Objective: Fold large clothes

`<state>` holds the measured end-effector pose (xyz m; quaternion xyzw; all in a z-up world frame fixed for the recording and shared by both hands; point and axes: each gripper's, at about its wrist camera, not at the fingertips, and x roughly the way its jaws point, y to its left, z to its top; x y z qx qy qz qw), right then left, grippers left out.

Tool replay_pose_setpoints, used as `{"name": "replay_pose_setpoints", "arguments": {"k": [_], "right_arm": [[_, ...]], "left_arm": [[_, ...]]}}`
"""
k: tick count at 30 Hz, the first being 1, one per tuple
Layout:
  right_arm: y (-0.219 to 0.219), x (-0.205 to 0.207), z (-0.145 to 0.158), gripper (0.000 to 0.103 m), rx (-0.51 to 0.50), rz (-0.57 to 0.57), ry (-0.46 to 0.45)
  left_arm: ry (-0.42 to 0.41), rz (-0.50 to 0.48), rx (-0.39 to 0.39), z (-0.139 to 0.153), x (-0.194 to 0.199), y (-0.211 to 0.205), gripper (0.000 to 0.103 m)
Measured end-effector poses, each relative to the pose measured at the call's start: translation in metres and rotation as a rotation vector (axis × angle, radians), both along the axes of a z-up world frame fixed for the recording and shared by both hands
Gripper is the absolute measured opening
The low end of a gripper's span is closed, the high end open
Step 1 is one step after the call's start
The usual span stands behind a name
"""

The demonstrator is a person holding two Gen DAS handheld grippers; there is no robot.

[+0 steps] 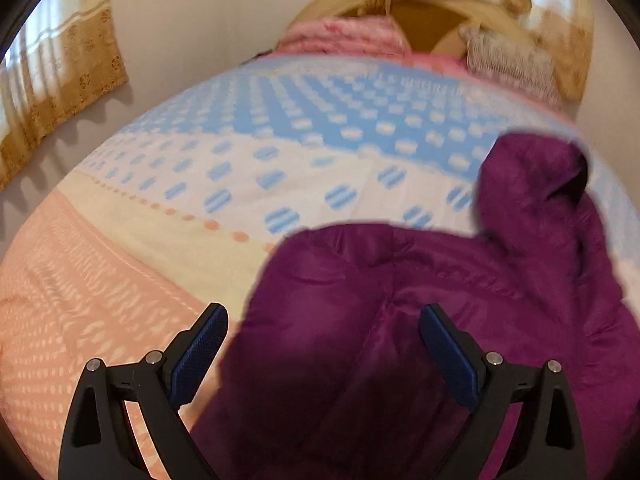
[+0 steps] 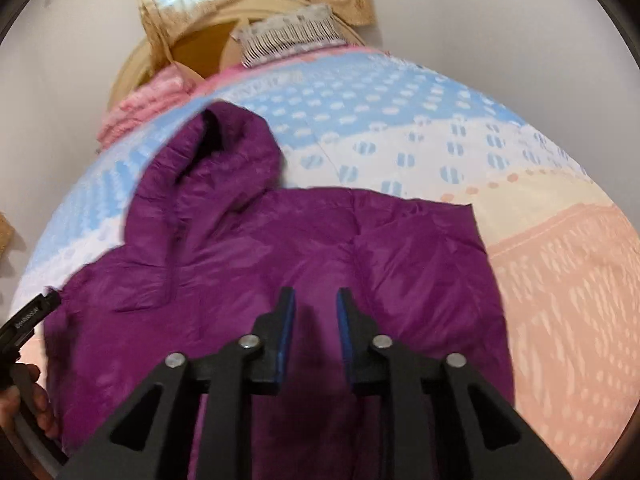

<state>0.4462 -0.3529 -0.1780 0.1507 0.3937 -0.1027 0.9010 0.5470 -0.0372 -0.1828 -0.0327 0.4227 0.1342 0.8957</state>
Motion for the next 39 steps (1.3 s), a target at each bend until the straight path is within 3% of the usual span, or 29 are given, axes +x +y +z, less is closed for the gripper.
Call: {"name": "replay_pose_setpoints", "arguments": {"k": [3,8,39], "right_arm": [[-0.009,0.005,-0.018,0.026,-0.005,-0.015,0.036],[-0.008,-0.007,-0.026,0.027,-0.043,-0.002,-0.004],[-0.004,-0.007,-0.028,0.027,-0.062,-0.008,-0.011]], "left_arm": [[0.056,-0.01,0.043,-0.024,0.009,-0.003,0.097],[0.036,0.009,-0.008,-0.029,0.007,0.004,0.1],[0.032,0.016,-0.05,-0.032,0.007,0.007,0.102]]}}
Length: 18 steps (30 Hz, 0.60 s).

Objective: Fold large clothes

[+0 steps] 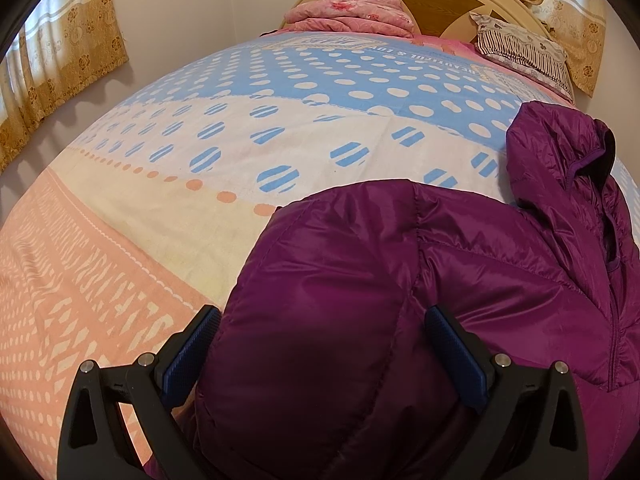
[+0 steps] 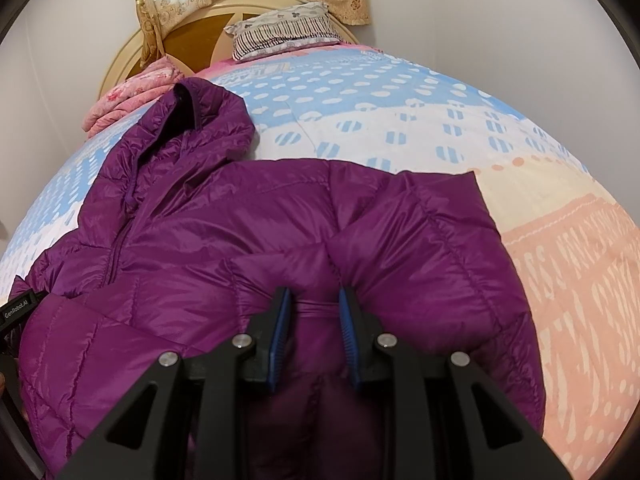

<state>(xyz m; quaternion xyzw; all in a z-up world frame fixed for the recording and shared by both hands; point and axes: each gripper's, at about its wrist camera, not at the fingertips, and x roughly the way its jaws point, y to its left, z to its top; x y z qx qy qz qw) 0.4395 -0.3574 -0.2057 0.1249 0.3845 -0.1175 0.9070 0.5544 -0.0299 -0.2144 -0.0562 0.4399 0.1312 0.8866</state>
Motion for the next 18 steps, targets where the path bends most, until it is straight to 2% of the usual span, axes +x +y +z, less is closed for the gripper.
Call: {"name": "replay_pose_setpoints", "arguments": {"k": [18], "right_arm": [[0.0006,-0.0005,0.0003,0.027,-0.008,0.0,0.002]], "left_arm": [[0.0,0.001,0.0,-0.0006,0.0,-0.0003,0.102]]}}
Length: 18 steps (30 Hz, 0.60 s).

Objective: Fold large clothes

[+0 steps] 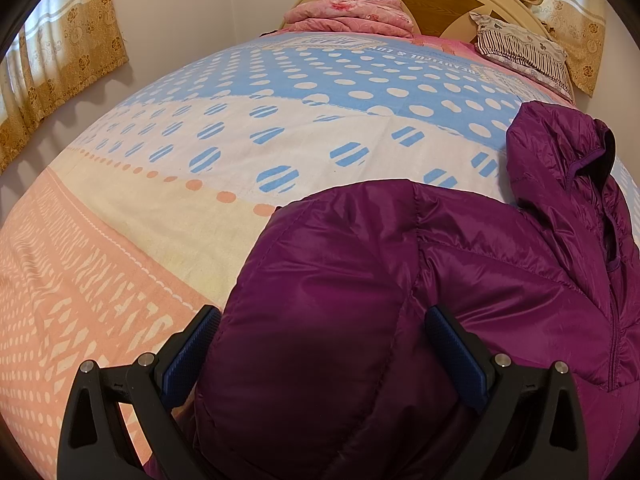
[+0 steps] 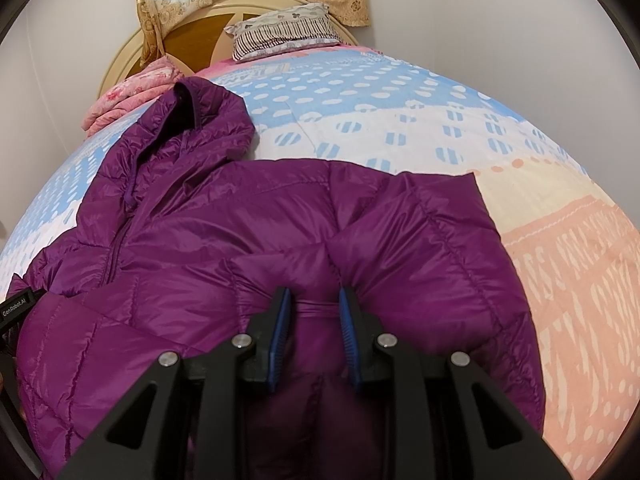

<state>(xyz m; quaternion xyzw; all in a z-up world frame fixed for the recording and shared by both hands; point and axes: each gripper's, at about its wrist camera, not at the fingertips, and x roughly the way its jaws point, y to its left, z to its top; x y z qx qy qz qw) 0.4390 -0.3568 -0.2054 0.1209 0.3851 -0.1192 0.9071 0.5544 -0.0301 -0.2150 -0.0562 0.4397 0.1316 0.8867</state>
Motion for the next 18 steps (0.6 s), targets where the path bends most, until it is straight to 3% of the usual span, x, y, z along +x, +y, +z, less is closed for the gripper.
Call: {"name": "replay_pose_setpoints", "arguments": {"k": [5,6,9,10,13,15,18], "right_arm": [[0.0,0.0,0.001,0.028,0.001,0.004,0.005],[0.0,0.001,0.001,0.032,0.009,0.014,0.009],[0.004,0.007,0.015,0.07,0.026,0.128,0.085],[0.006,0.008,0.022,0.074,0.019,0.154,0.092],[0.007,0.023,0.05,0.076,-0.008,0.248,0.075],[-0.001,0.045,0.065,0.077,-0.02,0.25,0.059],[-0.021,0.089,0.076,0.077,0.05,0.248,0.029]], "left_arm": [[0.014,-0.009,-0.012,0.0,0.0,0.001,0.102],[0.034,-0.029,-0.019,0.002,0.002,0.002,0.102],[0.097,-0.106,-0.039,0.021,0.01,0.008,0.102],[0.061,-0.13,-0.06,0.035,0.013,0.009,0.102],[-0.043,-0.169,-0.111,0.068,0.029,0.008,0.102],[-0.05,-0.204,-0.144,0.077,0.048,0.0,0.102],[-0.047,-0.232,-0.152,0.081,0.084,-0.016,0.102]]}}
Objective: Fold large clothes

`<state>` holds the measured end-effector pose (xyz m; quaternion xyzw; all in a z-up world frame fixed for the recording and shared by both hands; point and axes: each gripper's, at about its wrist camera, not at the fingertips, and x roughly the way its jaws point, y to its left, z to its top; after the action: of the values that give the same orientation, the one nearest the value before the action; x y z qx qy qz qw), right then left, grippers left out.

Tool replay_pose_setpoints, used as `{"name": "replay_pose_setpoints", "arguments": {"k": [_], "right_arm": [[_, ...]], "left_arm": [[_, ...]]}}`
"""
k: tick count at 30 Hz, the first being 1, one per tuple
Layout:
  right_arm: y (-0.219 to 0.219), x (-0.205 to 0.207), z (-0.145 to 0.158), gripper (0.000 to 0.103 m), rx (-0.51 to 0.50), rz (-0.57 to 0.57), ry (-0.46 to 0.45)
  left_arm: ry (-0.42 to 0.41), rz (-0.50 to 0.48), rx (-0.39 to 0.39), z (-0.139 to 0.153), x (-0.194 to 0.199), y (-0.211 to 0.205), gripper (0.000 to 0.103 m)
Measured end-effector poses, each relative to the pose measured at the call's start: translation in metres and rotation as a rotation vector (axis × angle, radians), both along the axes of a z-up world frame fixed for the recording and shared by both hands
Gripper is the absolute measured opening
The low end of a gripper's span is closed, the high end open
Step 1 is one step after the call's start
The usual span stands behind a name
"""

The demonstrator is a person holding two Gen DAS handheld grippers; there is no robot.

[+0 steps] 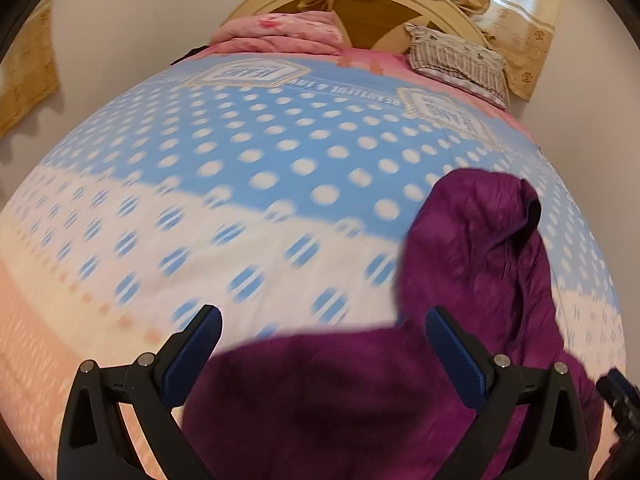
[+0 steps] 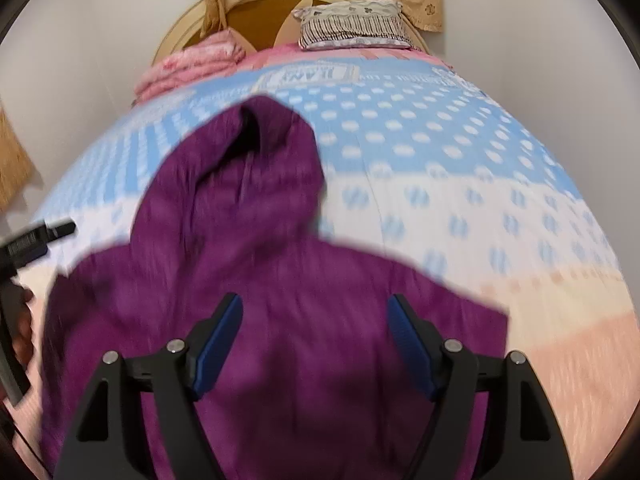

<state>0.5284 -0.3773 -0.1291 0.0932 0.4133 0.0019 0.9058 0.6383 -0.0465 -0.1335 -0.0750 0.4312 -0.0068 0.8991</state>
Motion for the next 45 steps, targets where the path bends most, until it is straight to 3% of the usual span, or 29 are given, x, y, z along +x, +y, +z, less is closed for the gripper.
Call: {"name": "replay_pose_setpoints", "arguments": {"k": [10,14,15,16,17,18,19,20,21,22,24,31,35,39,42,45], "right_arm": [[-0.021,0.132,-0.015,0.077,-0.031,-0.004,0.045],[-0.025,0.158,-0.027,0.077,-0.023,-0.003,0.048],[-0.027,0.165,-0.03,0.077,-0.01,0.004,0.049],[-0.027,0.17,-0.035,0.077,0.003,0.014,0.055],[-0.026,0.174,-0.039,0.077,0.013,0.029,0.066],[-0.022,0.179,-0.045,0.075,0.015,0.053,0.085],[-0.018,0.183,-0.052,0.061,0.005,0.074,0.107],[-0.015,0.186,-0.059,0.049,-0.003,0.1,0.134],[-0.012,0.186,-0.062,0.022,-0.006,0.122,0.138],[-0.01,0.184,-0.061,0.011,-0.019,0.131,0.126],[-0.006,0.174,-0.05,0.007,-0.06,0.126,0.08],[-0.002,0.108,0.006,0.006,-0.105,0.125,-0.121],[0.006,0.049,0.029,0.006,-0.162,0.136,-0.234],[0.006,0.006,0.032,0.005,-0.159,0.138,-0.256],[0.01,-0.017,0.032,0.005,-0.15,0.15,-0.252],[0.016,-0.043,0.029,0.004,-0.154,0.163,-0.244]], "left_arm": [[0.02,-0.107,0.102,-0.021,0.109,-0.066,0.102],[0.052,-0.131,0.094,-0.038,0.134,-0.074,0.101],[0.057,-0.145,0.085,-0.041,0.138,-0.076,0.097],[0.054,-0.165,0.073,-0.045,0.139,-0.077,0.092],[0.059,-0.187,0.068,-0.05,0.141,-0.079,0.08],[0.067,-0.205,0.063,-0.054,0.143,-0.08,0.059],[0.079,-0.227,0.048,-0.058,0.144,-0.082,0.046],[0.099,-0.267,0.021,-0.062,0.144,-0.084,0.017],[0.09,-0.284,0.023,-0.062,0.141,-0.086,0.004],[0.07,-0.297,0.038,-0.058,0.137,-0.088,0.002],[-0.004,-0.312,0.072,-0.041,0.127,-0.089,0.001],[-0.163,-0.346,0.03,0.024,0.074,-0.069,0.001],[-0.299,-0.37,0.027,0.053,0.019,-0.058,0.001],[-0.366,-0.404,0.019,0.06,-0.043,-0.051,0.001],[-0.404,-0.436,0.053,0.057,-0.087,-0.053,0.001],[-0.404,-0.445,0.054,0.047,-0.122,-0.05,0.001]]}}
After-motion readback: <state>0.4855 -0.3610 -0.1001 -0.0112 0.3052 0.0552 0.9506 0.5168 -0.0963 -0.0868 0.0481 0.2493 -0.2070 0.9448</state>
